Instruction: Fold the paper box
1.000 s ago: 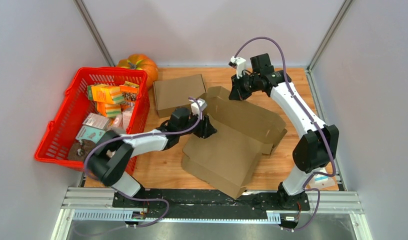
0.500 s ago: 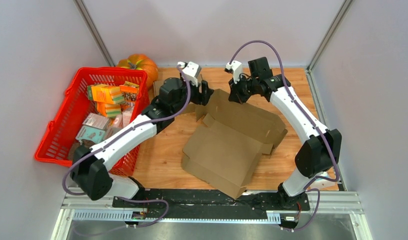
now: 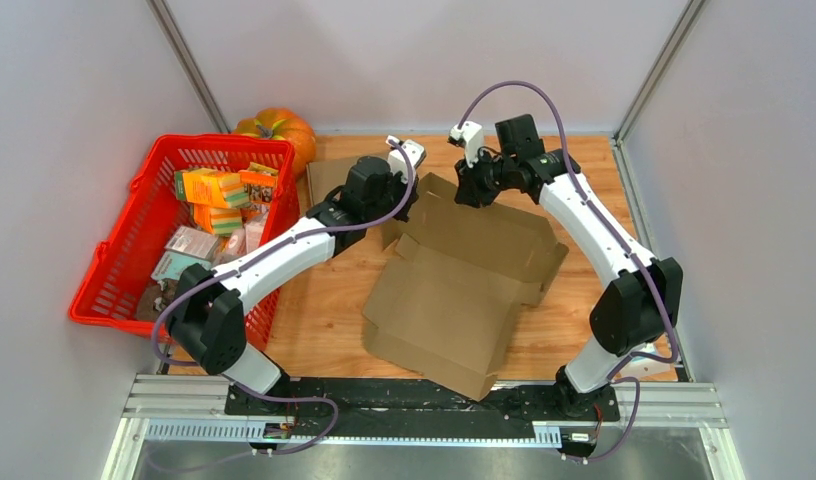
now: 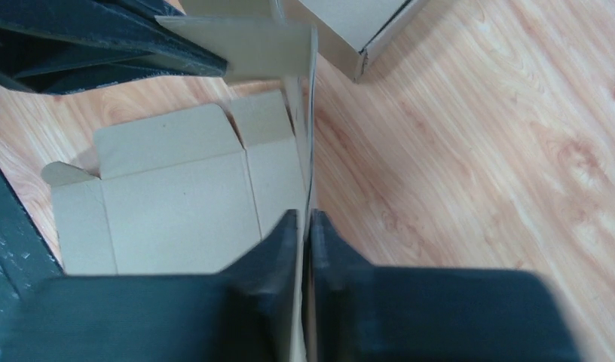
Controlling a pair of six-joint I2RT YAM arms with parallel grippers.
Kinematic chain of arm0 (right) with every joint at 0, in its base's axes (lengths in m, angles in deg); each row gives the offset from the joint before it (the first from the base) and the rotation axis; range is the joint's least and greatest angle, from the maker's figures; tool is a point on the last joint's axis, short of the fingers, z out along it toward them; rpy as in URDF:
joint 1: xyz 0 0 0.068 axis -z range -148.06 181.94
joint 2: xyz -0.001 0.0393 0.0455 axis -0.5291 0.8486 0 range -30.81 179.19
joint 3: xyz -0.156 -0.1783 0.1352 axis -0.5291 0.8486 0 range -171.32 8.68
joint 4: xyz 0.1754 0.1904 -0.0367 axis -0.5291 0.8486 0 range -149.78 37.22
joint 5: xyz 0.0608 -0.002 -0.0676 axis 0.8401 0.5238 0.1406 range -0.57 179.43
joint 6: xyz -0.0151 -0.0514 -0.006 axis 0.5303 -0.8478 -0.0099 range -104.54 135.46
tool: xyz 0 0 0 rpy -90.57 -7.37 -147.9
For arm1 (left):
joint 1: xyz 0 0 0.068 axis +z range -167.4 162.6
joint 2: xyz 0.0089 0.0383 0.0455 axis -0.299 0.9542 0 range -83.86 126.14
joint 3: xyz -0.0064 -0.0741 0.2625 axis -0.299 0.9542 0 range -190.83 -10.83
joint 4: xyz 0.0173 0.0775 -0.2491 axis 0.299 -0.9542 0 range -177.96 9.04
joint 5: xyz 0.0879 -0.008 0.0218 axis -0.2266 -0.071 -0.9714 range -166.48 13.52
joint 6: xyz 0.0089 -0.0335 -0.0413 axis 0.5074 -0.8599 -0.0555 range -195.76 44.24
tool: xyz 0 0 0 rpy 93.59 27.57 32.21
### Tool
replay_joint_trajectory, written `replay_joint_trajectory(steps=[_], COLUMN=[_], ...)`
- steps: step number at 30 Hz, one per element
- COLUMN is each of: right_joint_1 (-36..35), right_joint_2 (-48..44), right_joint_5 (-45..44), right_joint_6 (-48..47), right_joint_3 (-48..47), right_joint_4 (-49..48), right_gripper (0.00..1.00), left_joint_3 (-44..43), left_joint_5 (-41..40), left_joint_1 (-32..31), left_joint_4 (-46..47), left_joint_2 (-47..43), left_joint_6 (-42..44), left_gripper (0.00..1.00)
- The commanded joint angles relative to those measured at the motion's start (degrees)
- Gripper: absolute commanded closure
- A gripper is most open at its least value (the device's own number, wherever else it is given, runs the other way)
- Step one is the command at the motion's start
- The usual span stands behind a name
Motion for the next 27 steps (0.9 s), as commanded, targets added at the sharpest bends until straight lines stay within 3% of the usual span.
replay_joint_trajectory(steps=[1,2,4,5,8,11,12,15,18,23,24,27], right_joint_1=[-1.05,-1.31,-1.49,-1.49,-2.98,-3.51,-3.77,-5.97,-6.50,-8.96,-8.96,-8.96], right_joint_2=[-2.07,-2.78,-5.58,-7.16,-14.63,-21.05,-22.63,-27.30,-26.00,-22.83,-21.87,-19.84], right_joint_5=[-6.11,-12.93,-18.16,-20.97,-24.76,-28.10,-25.24,-22.92,-26.17,-31.69,-32.50,-35.49], right_joint_6=[14.80,18.53,27.93,36.76,50.76,65.79,77.60,98.02,111.59,120.60,121.39,123.69], right_joint_3=[-0.84,-1.54,-6.80,-7.60,-5.16,-1.39,1.93,15.30,20.24,20.34,20.25,20.60], right_joint_4=[-2.74,-0.30,4.97,8.13,7.64,7.90,5.55,-8.33,-10.91,-11.88,-11.97,-11.70], right_gripper=[0.72,0.55,0.38,0.25,0.00,0.00,0.00,0.00,0.00,0.01,0.05,0.29], left_joint_3=[1.31,2.01,3.50,5.16,7.89,11.50,12.47,15.63,15.82,16.08,16.08,16.60], left_joint_5=[-9.69,-10.76,-14.08,-15.59,-20.87,-26.13,-27.19,-29.31,-31.94,-34.50,-34.50,-34.85], left_joint_1=[-0.54,-0.98,-1.42,-2.12,-2.91,-5.19,-6.16,-7.04,-8.27,-9.42,-9.50,-9.86], left_joint_4=[4.07,3.99,4.08,4.08,2.67,3.37,4.07,7.84,7.07,6.97,6.89,6.97], left_joint_2=[-2.14,-2.49,-4.15,-4.86,-7.32,-9.87,-11.09,-12.77,-13.56,-13.74,-13.65,-13.83], left_joint_6=[-1.15,-2.72,-5.10,-8.24,-14.33,-16.97,-17.59,-19.61,-19.88,-19.88,-19.88,-20.32], left_gripper=[1.00,1.00,1.00,1.00,1.00,1.00,1.00,1.00,1.00,1.00,1.00,1.00])
